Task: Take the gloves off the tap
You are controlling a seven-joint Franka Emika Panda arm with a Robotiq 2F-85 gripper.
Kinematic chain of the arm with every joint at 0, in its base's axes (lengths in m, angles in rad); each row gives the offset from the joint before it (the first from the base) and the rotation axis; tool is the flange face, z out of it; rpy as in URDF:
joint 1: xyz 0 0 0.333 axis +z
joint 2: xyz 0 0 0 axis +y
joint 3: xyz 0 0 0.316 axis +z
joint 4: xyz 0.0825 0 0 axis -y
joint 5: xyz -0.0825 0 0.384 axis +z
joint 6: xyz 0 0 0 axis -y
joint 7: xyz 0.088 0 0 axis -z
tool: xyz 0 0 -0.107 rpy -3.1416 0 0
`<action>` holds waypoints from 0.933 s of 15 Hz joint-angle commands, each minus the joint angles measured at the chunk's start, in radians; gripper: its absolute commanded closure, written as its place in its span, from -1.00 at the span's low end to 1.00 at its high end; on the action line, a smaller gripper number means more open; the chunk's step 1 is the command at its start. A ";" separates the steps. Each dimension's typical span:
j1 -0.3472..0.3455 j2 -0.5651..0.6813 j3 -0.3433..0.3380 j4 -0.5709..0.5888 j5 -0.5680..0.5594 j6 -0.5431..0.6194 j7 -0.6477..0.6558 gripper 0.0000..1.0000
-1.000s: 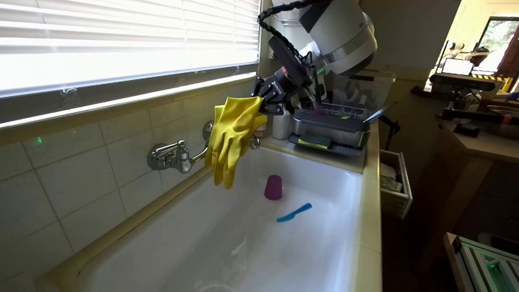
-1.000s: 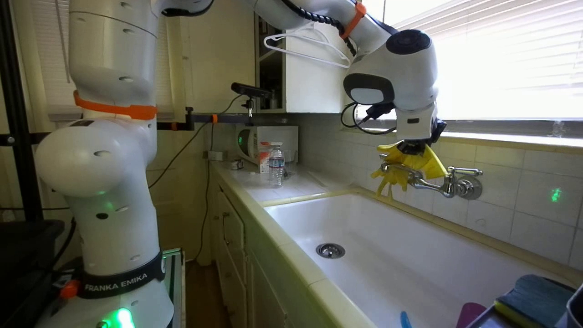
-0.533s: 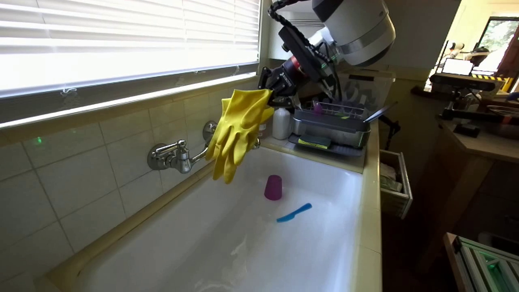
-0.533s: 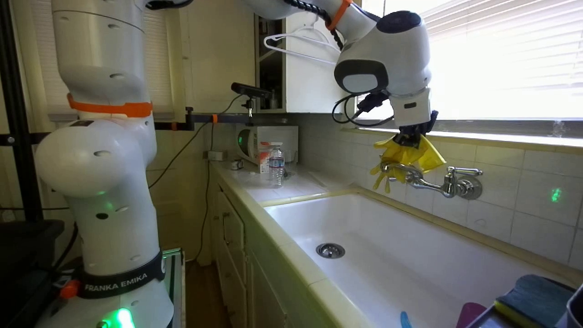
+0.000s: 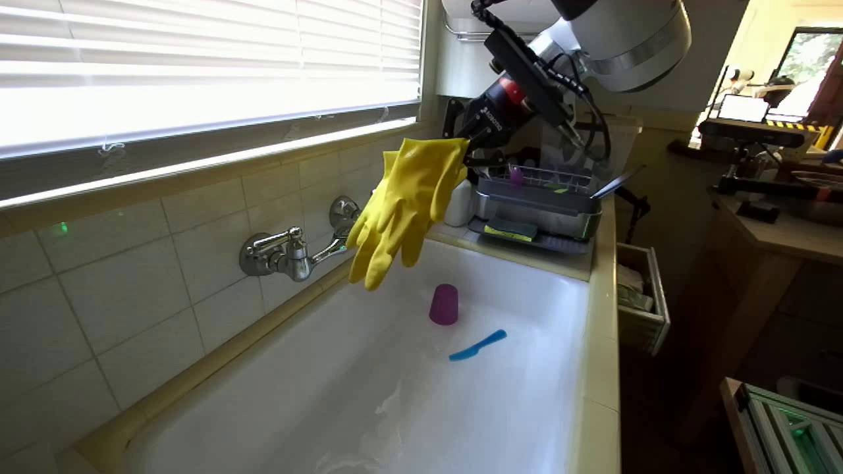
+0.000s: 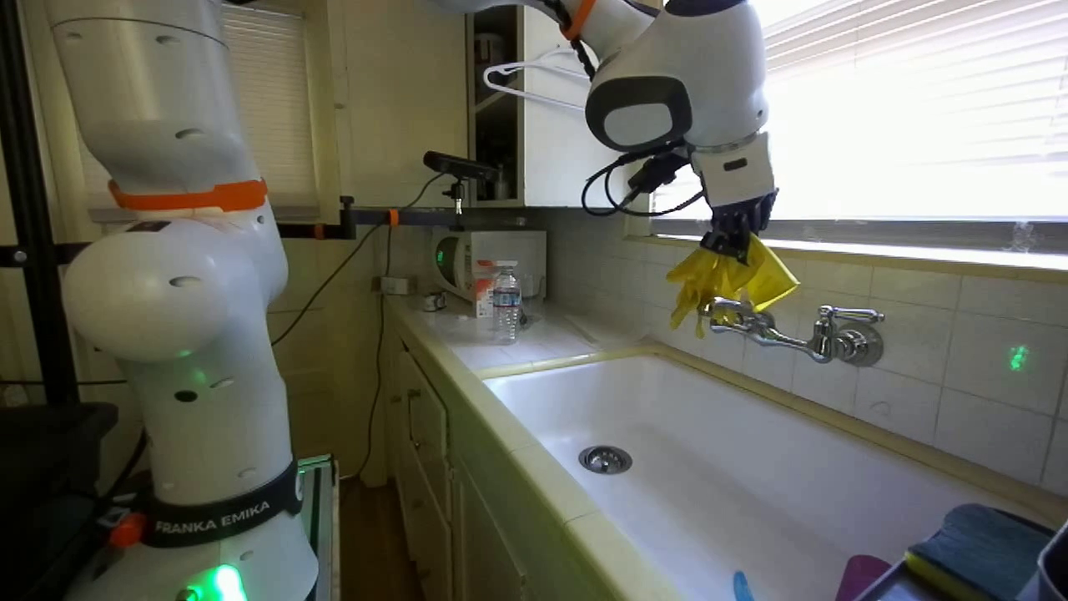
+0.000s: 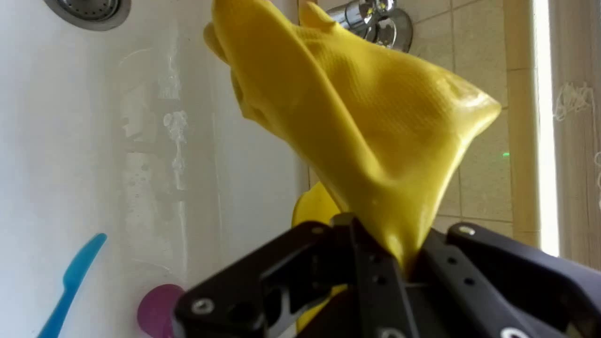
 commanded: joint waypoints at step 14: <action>-0.077 -0.322 -0.010 -0.225 -0.410 -0.325 -0.010 0.99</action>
